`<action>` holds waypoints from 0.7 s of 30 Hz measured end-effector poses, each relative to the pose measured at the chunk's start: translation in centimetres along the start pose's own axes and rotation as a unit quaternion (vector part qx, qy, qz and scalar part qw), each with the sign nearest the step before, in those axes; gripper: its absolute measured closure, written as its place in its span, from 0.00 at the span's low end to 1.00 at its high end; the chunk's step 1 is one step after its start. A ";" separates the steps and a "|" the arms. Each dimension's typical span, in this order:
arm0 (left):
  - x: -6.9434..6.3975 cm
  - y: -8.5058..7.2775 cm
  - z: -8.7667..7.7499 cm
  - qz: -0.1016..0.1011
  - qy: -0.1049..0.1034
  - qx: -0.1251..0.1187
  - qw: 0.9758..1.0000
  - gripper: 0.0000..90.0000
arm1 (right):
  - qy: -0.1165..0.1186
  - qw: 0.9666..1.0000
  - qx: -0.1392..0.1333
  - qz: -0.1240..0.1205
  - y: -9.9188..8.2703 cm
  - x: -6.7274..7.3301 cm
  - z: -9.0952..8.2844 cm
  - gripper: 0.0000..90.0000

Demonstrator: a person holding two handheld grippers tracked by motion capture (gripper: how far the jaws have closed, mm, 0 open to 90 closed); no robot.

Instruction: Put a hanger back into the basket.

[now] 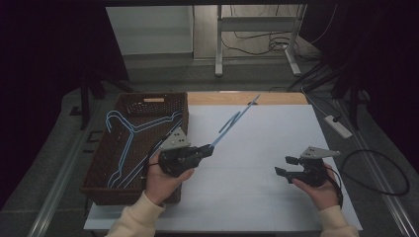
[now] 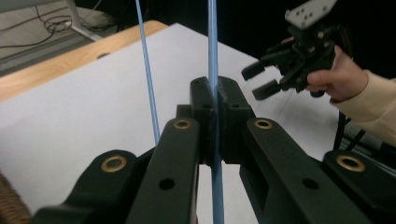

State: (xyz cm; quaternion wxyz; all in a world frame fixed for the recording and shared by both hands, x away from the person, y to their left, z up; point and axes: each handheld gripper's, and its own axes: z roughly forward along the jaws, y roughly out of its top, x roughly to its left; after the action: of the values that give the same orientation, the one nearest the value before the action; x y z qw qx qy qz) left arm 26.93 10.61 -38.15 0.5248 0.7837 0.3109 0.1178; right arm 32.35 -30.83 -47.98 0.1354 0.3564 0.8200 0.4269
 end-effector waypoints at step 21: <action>6.0 -1.1 -7.3 -0.041 0.050 -0.024 0.998 0.96 | -0.002 1.000 0.005 0.001 0.0 0.0 0.2 0.40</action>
State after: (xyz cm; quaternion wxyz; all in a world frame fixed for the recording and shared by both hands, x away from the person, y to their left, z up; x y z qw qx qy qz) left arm 27.45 19.98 -36.92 0.5311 0.7509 0.3656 0.1429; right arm 32.43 -30.69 -48.11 0.1351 0.3584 0.8215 0.4225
